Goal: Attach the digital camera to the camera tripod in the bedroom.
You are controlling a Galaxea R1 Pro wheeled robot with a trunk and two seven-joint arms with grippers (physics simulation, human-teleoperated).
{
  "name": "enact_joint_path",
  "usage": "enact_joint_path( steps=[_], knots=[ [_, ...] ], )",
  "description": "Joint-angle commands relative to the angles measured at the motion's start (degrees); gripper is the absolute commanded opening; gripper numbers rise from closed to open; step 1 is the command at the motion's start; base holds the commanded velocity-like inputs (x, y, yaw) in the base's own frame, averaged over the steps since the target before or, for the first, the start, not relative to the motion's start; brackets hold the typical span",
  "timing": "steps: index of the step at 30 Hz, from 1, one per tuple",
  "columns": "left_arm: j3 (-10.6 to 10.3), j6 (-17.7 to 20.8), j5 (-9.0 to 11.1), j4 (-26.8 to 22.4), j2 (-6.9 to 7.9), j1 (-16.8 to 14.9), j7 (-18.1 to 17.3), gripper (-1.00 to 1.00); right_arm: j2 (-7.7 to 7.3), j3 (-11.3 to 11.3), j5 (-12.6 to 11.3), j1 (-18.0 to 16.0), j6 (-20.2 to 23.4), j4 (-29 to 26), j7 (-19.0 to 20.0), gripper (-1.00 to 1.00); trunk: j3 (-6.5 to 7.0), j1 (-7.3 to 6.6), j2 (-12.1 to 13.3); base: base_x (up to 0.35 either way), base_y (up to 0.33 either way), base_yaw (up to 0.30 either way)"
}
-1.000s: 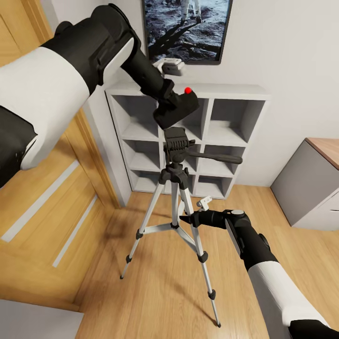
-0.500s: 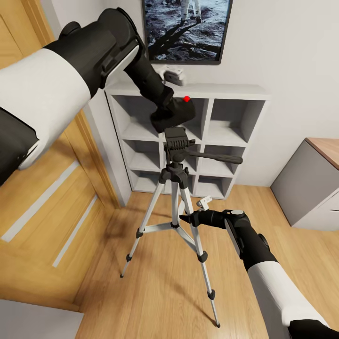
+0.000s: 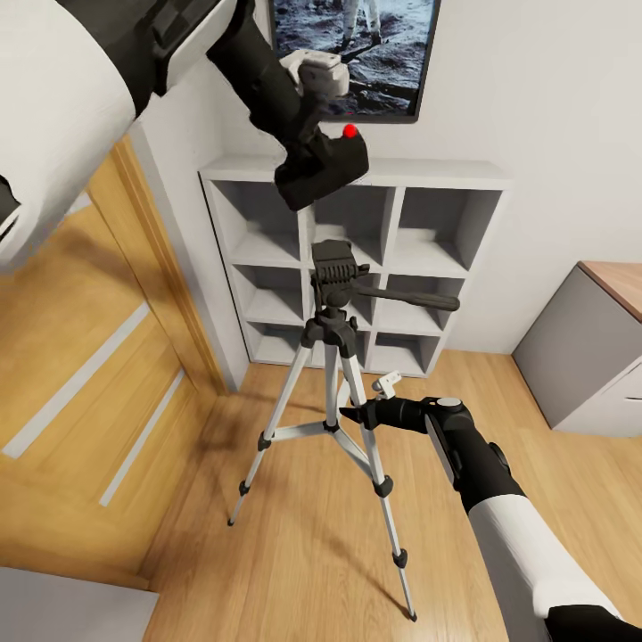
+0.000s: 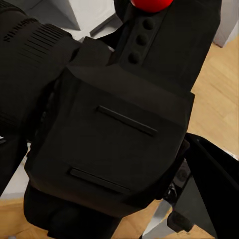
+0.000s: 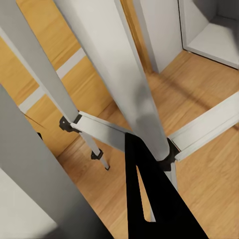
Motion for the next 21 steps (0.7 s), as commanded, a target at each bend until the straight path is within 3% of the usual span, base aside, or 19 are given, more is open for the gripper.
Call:
enact_joint_path(
  steps=[1,3,5,6,9,13,14,16,19,21],
  knots=[
    [-0.33,0.36,0.94,1.09,-0.22,-1.06,-0.03,-1.00,0.01,-0.05,1.56,-0.02,-0.21,0.05,0.24,-1.00,-0.12,0.05,-0.08,0.000,0.000,0.000],
    [-0.22,0.38,1.94,2.03,-0.45,-1.99,-0.15,-1.00,-0.01,-0.05,1.56,-0.02,-0.22,0.10,0.24,-1.00,-0.12,0.05,-0.08,0.000,0.000,0.000],
    [-0.31,0.38,9.21,3.04,-0.22,-2.83,-1.95,-1.00,-0.03,-0.05,1.56,-0.02,-0.22,0.14,0.24,-1.00,-0.12,0.05,-0.08,0.000,0.000,0.000],
    [-0.44,0.38,10.88,3.16,-0.10,-2.89,-2.35,-1.00,-0.03,-0.05,1.56,-0.02,-0.22,0.14,0.24,-1.00,-0.12,0.05,-0.08,0.000,0.000,0.000],
    [-0.73,0.38,13.38,3.16,0.00,-2.98,-3.00,-1.00,-0.15,-0.05,1.52,-0.02,-0.22,0.14,0.24,-1.00,-0.12,0.05,-0.08,0.000,0.000,0.000],
    [-0.99,0.38,13.73,3.00,0.05,-3.00,-3.12,-1.00,-0.27,-0.05,1.53,-0.02,-0.22,0.14,0.24,-1.00,-0.12,0.05,-0.08,0.000,0.000,0.000],
    [-3.18,0.34,13.79,2.83,0.03,-3.00,-3.99,-1.00,-0.29,-0.05,1.55,-0.02,-0.22,0.14,0.24,-1.00,-0.12,0.05,-0.08,0.000,0.000,0.000],
    [-5.17,0.25,13.81,2.60,0.02,-3.00,-5.36,-1.00,-0.29,-0.05,1.53,-0.02,-0.22,0.14,0.24,-1.00,-0.12,0.05,-0.08,0.000,0.000,0.000],
    [-10.14,-0.01,13.85,2.01,0.05,-3.00,-10.88,-1.00,-0.30,-0.05,1.50,-0.02,-0.22,0.14,0.24,-1.00,-0.12,0.05,-0.08,0.000,0.000,0.000],
    [-16.20,-0.20,13.90,1.69,-0.02,-3.00,-16.80,-1.00,-0.30,-0.05,1.52,-0.02,-0.22,0.14,0.24,-1.00,-0.12,0.05,-0.08,0.000,0.000,0.000]
  ],
)
